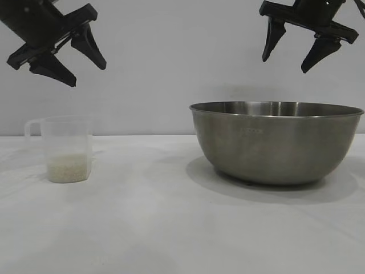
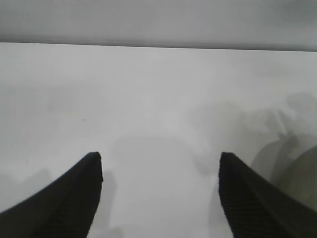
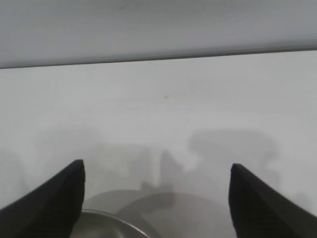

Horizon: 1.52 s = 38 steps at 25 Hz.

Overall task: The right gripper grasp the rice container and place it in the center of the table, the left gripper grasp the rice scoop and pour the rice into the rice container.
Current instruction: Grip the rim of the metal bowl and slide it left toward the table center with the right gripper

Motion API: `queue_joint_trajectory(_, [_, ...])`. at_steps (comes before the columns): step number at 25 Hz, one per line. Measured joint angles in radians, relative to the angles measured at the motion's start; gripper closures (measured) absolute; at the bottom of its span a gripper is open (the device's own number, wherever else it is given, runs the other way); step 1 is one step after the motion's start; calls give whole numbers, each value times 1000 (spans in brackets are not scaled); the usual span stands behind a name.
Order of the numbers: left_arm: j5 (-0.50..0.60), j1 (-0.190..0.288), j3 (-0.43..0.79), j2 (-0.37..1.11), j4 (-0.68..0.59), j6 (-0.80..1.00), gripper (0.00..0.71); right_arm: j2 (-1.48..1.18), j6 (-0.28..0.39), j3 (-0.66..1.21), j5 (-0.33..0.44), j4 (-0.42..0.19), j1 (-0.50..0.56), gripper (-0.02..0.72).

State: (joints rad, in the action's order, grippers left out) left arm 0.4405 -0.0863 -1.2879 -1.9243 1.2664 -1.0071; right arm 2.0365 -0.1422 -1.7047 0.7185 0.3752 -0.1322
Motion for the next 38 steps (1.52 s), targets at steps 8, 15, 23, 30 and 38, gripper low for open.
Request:
queue_joint_trajectory(8, [0,0,0,0,0,-2,272,0,-4,0,2,0,0,166])
queue_joint_trajectory(15, [0,0,0,0,-1,-2,272,0,-4,0,28,-28,2,166])
queue_joint_trajectory(23, [0,0,0,0,-1,-2,272,-15,0,0,254,-82,51,166])
queue_joint_trajectory(30, [0,0,0,0,-1,-2,272,-37,18,0,495,-120,63,166])
queue_joint_trajectory(38, [0,0,0,0,-2,-2,272,-40,22,42,509,-107,63,166])
